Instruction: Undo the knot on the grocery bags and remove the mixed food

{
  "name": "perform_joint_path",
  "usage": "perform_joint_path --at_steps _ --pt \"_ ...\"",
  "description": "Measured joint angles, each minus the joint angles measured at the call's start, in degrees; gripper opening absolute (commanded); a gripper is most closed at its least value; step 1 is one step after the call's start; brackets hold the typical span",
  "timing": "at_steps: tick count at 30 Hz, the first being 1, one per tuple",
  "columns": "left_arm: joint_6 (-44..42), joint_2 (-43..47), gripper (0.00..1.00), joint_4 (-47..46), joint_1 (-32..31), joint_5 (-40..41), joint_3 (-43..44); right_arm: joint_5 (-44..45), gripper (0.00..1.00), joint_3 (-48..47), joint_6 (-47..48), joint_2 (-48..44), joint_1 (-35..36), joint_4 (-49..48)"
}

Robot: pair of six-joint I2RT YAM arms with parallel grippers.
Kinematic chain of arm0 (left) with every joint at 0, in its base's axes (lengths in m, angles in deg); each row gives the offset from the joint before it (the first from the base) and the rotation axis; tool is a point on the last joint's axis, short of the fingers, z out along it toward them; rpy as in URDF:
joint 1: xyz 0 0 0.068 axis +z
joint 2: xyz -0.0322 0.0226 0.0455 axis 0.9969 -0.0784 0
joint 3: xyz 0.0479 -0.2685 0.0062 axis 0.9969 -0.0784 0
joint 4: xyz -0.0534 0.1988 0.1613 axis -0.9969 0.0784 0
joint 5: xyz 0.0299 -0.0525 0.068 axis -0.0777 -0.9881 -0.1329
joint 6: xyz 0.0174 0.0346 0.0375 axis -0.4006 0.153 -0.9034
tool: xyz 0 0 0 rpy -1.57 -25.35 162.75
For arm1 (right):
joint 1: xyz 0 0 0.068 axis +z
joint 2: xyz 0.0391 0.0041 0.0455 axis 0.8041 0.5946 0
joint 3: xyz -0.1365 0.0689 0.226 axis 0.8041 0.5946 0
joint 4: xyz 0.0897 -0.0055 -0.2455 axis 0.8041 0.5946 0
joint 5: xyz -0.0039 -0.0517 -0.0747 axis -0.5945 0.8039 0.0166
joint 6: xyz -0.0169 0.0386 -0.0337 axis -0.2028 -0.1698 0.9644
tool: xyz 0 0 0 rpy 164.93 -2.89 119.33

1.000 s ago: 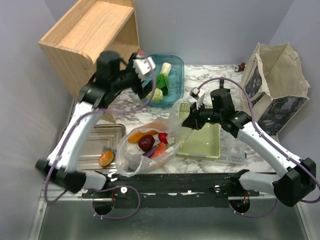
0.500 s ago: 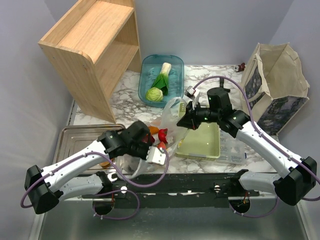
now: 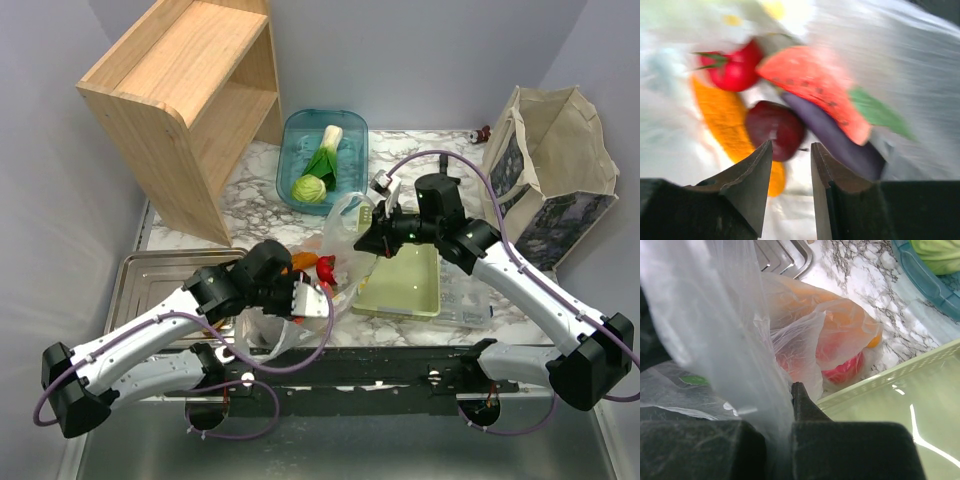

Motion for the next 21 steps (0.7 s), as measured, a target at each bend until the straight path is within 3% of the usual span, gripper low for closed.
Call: perform_joint_path --at_steps 3,6,13,17,21 --pt "2.6 -1.6 0.47 -4.6 5.8 -0.6 2.8 0.0 0.01 0.1 0.0 0.0 0.0 0.0" --pt "3.8 -5.2 0.62 -7.5 11.2 -0.4 3.1 0.0 0.01 0.4 0.0 -0.1 0.0 0.0" --pt "2.9 -16.4 0.8 -13.0 13.2 0.9 0.9 0.2 0.01 0.9 -0.1 -0.1 0.0 0.0" --pt "0.6 -21.7 0.8 -16.2 13.2 1.6 -0.5 0.6 0.01 1.0 -0.1 -0.1 0.0 0.0" --pt "-2.0 -27.5 0.69 -20.6 13.1 4.1 -1.0 1.0 0.01 1.6 -0.1 -0.1 0.0 0.0"
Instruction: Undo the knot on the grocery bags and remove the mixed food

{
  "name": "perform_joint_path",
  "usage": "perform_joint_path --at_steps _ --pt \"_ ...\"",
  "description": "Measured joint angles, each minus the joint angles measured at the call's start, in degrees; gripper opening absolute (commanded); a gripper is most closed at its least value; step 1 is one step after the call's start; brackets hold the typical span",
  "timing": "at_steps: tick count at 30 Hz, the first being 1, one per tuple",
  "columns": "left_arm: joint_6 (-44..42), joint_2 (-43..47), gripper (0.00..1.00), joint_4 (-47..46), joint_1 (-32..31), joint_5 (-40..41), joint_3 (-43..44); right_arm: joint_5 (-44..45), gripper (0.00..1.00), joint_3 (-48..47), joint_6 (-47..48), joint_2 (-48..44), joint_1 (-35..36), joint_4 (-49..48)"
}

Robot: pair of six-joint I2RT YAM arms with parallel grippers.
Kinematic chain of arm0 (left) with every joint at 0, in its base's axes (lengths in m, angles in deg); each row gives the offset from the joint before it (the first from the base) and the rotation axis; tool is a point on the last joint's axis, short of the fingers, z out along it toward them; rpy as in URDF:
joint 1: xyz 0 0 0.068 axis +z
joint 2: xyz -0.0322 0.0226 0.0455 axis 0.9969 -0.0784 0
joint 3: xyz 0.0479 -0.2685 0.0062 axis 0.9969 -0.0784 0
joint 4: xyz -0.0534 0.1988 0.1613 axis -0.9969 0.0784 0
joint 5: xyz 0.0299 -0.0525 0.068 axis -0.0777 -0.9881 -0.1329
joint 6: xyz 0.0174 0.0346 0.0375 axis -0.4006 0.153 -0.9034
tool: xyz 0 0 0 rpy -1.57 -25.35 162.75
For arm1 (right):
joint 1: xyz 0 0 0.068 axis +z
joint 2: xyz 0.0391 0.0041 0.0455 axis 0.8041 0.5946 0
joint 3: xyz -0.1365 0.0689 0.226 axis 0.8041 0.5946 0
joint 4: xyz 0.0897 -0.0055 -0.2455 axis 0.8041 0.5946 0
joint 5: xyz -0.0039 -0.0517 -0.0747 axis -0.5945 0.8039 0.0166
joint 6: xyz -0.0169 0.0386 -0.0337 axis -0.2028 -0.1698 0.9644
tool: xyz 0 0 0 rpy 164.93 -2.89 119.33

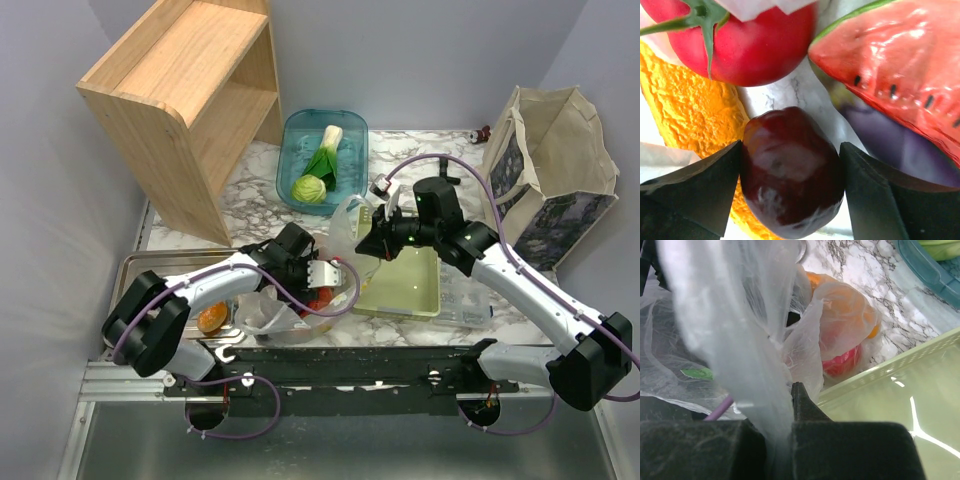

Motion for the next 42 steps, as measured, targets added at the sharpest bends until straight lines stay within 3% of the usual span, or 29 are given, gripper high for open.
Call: perform_joint_path --at_steps 5,8,13,22,27,36,38,42 --pt "-2.4 -2.2 0.23 -2.2 0.0 2.2 0.2 0.6 0.01 0.3 0.0 0.0 0.0 0.0" --pt "-3.4 -1.0 0.12 -0.1 0.0 1.9 0.2 1.2 0.01 0.3 0.0 0.0 0.0 0.0" --pt "-3.8 9.1 0.1 9.1 0.0 -3.8 1.9 2.0 0.01 0.5 0.0 0.0 0.0 -0.1" --pt "0.2 24.9 0.09 19.1 -0.1 -23.1 15.7 2.6 0.01 1.6 -1.3 0.0 0.0 -1.2" --pt "9.7 26.1 0.09 19.4 0.6 -30.9 21.1 2.6 0.01 2.2 -1.8 -0.2 0.0 -1.4" --pt "29.2 23.3 0.1 11.6 1.8 -39.5 28.5 2.8 0.01 2.4 -3.5 -0.2 0.0 -2.4" --pt "30.8 23.2 0.1 9.7 -1.3 -37.9 28.1 2.8 0.01 2.1 -4.5 0.6 0.0 -2.9" --pt "25.4 24.7 0.09 3.3 -15.1 -29.5 22.3 2.5 0.01 -1.5 -6.7 5.4 0.0 -4.3"
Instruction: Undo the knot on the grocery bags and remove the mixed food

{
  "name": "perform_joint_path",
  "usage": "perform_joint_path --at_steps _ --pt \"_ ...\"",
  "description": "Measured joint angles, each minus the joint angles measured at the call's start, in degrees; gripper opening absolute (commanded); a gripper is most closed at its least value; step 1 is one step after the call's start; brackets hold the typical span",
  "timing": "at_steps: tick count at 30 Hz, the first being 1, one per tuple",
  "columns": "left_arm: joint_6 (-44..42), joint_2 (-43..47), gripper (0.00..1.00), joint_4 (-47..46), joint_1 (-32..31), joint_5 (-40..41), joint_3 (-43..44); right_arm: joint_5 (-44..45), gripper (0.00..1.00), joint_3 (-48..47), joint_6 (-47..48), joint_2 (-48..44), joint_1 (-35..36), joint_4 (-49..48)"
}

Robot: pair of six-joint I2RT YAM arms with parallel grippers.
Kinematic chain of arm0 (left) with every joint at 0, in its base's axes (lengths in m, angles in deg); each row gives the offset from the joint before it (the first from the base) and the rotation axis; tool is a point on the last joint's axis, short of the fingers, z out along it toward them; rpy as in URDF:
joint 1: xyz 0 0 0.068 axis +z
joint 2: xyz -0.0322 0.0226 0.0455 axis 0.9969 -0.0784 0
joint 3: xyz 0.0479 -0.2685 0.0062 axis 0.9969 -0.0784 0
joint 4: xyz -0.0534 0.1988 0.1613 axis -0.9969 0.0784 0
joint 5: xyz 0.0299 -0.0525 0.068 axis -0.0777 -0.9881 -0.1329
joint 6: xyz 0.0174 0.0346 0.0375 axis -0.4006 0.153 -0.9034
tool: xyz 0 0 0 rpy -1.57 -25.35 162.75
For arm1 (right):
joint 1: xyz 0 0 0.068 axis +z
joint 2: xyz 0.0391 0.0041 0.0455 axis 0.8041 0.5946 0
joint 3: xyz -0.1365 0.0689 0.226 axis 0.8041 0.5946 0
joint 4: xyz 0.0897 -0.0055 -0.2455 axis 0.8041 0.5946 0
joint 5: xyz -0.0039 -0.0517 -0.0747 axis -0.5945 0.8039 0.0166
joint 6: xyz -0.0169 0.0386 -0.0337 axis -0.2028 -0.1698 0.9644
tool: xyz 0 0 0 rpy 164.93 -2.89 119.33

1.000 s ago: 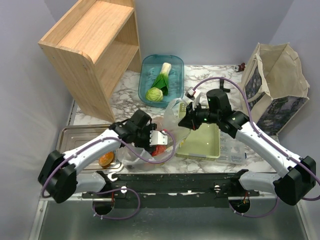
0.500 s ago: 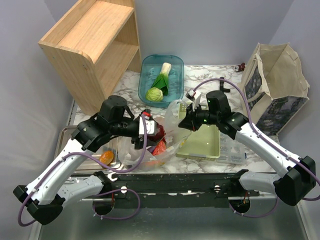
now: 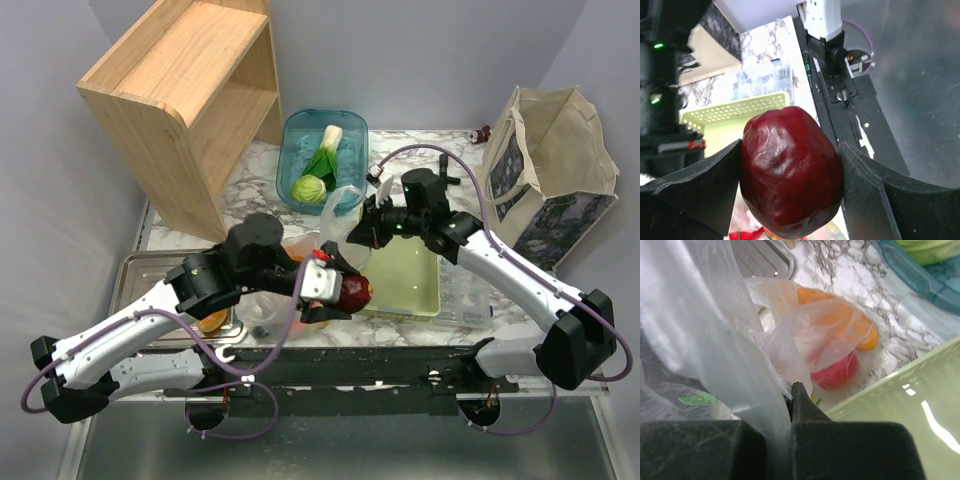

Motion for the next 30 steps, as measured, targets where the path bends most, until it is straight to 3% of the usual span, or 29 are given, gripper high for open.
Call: perform_joint_path --at_steps 3,8,16,21,30 --pt "-4.9 -2.5 0.1 -2.1 -5.1 4.5 -1.9 -0.5 0.01 -2.3 -0.7 3.0 0.0 -1.3" --pt "-14.1 -16.1 0.12 -9.6 -10.4 16.7 -2.4 -1.0 0.01 -2.9 -0.7 4.7 0.0 -1.8" --pt "-24.1 -32.2 0.21 -15.3 -12.2 30.1 -2.6 -1.2 0.01 -2.9 1.1 5.7 0.0 -1.8" --pt "-27.5 -36.7 0.53 -18.7 -12.2 35.5 -3.3 -1.2 0.01 -3.3 2.0 5.7 0.0 -1.7" --pt "-27.3 -38.8 0.82 -17.9 -12.2 37.3 -3.0 -1.1 0.01 -3.7 3.3 5.7 0.0 -1.5"
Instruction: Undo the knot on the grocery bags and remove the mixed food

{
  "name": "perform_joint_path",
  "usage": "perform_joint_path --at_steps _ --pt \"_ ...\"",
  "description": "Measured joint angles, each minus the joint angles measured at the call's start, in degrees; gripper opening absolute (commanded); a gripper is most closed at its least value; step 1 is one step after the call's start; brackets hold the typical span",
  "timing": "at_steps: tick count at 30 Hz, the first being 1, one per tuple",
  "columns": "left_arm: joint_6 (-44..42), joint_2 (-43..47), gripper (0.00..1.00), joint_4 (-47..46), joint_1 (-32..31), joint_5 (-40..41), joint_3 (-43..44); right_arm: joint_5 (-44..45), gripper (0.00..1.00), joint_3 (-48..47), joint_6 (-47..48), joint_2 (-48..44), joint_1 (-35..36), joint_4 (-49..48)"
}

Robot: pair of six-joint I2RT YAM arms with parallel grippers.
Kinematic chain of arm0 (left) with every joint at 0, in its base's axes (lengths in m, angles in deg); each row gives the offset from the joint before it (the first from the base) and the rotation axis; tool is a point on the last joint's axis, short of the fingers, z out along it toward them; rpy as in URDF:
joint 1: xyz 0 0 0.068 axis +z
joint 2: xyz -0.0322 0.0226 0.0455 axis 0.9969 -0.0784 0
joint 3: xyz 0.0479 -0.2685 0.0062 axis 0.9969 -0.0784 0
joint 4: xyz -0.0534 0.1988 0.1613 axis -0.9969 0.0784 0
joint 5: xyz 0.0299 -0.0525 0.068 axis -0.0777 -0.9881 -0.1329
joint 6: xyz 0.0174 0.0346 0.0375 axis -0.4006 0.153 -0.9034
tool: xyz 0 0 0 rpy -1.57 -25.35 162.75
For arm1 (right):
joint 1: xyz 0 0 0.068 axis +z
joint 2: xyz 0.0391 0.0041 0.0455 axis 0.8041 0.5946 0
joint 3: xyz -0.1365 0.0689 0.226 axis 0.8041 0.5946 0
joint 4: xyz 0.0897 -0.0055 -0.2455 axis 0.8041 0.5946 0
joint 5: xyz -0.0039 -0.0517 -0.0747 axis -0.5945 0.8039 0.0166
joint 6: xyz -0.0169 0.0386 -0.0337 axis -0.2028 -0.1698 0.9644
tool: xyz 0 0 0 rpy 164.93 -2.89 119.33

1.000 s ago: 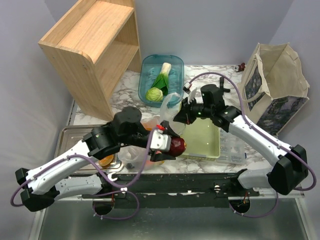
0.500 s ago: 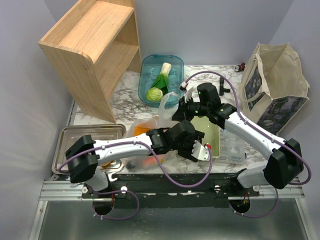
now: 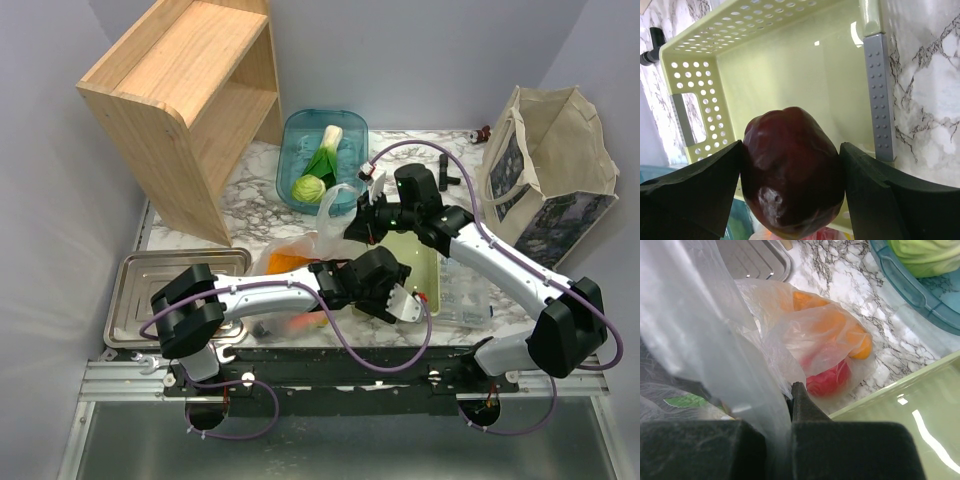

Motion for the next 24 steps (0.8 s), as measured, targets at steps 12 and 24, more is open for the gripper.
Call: perform_joint_path --at_steps 12,24 --pt "6.5 8.8 0.95 5.6 -1.1 -2.0 3.2 0.0 0.01 0.1 0.3 -1.6 0.0 -0.8" --pt "14.5 43.3 0.37 18.6 19.9 -15.5 -2.5 0.0 0.01 1.2 0.3 -3.9 0.0 -0.7"
